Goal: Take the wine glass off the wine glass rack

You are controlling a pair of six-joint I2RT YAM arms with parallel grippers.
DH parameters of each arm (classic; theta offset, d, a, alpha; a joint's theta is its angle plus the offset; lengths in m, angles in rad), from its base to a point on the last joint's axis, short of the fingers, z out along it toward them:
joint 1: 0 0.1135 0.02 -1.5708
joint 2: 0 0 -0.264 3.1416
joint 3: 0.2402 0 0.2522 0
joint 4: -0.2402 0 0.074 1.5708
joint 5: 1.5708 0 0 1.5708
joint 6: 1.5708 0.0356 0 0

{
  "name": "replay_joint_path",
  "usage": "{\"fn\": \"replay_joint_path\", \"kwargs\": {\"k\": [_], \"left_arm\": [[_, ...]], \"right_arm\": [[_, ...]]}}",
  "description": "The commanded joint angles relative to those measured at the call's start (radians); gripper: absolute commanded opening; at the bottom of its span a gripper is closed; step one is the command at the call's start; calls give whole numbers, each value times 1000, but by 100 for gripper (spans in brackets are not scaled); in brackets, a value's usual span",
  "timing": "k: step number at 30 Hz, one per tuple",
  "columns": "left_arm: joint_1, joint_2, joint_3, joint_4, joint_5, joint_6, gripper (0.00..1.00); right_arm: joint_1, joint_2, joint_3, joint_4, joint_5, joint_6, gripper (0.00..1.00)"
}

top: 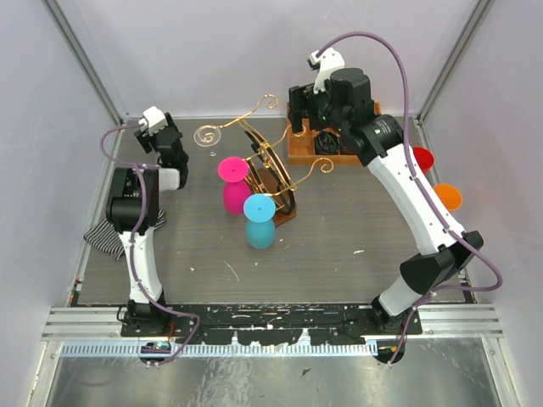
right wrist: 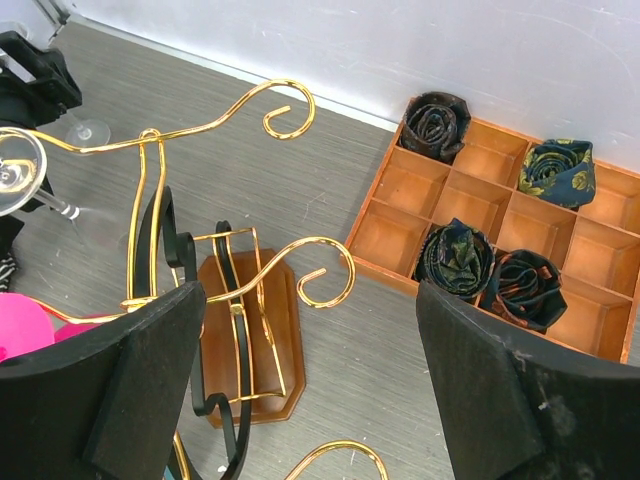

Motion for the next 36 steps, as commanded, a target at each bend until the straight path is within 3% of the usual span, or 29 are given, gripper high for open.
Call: {"fn": "replay_joint_path", "kwargs": {"k": [1,4,18,20,22,25,28,31,36], "left_arm": [[2,-10,-20,75,-39,-63,85],[2,-28,-29,72,-38,-73,99],[-30,-247,-157,12,-56,-47,99],[-58,-325,-164,-105,-97,-51,99],[-81,-414,-185,-212,-122,-68,99],[-99,-565,-220,-417,-133,-151,99],[-102,-735,-181,-795,-132,-341,99],[-104,-861,-129,-1116,-120,-493,99],[-104,-1042,-106,-1370,12,-562,97]], "right_arm": [[-6,-10,9,58,-10,9,91],[-7,-9,10,56,-14,9,91],[-7,-2,21,43,-22,18,92],[-7,16,54,16,-68,29,96],[-7,49,123,-26,-127,61,95],[-7,114,214,-91,-248,141,81],[-7,178,308,-137,-427,253,62],[1,211,306,-100,-587,390,57],[70,303,416,-132,-644,464,54]]}}
